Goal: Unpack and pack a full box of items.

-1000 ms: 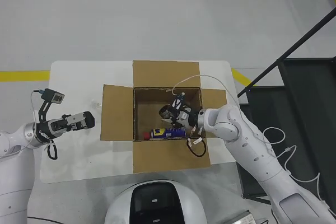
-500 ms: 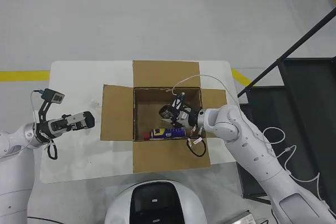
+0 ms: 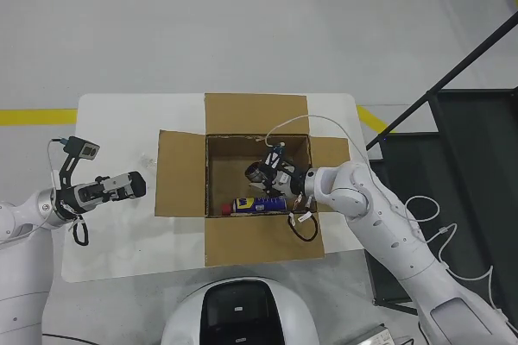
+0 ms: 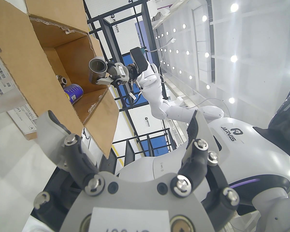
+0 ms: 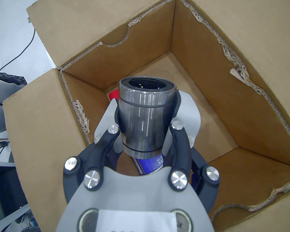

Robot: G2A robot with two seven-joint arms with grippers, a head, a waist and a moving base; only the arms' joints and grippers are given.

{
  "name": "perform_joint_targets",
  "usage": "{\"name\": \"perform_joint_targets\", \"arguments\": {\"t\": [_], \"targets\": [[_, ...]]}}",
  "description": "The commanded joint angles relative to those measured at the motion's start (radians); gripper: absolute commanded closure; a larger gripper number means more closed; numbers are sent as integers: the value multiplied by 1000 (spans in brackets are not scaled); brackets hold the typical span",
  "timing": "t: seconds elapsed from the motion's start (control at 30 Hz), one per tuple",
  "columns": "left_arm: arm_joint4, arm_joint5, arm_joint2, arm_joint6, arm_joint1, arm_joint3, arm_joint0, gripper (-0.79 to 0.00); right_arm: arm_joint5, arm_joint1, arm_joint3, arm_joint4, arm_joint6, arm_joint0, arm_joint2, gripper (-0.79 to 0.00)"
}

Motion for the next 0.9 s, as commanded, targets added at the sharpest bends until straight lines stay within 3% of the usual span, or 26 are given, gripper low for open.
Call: {"name": "perform_joint_targets", "arguments": {"t": [0.0, 0.27, 0.4, 0.57, 0.73, 0.87], "targets": [[0, 0, 0, 0, 0, 0, 0, -785, 0, 0, 0, 0, 0, 0, 0, 0], [0, 0, 0, 0, 0, 0, 0, -785, -20, 2, -20, -15, -38, -10, 6, 0], [0, 0, 0, 0, 0, 0, 0, -785, -76, 25, -97, -174, -260, -104, 104, 0], [0, 0, 0, 0, 0, 0, 0, -785, -48, 58, -130, -294, -489, -291, 295, 0], [0, 0, 0, 0, 0, 0, 0, -785, -14, 72, -118, -286, -734, -464, 461, 0], [0, 0, 0, 0, 0, 0, 0, -785, -72, 78, -80, -243, -876, -550, 545, 0]]}}
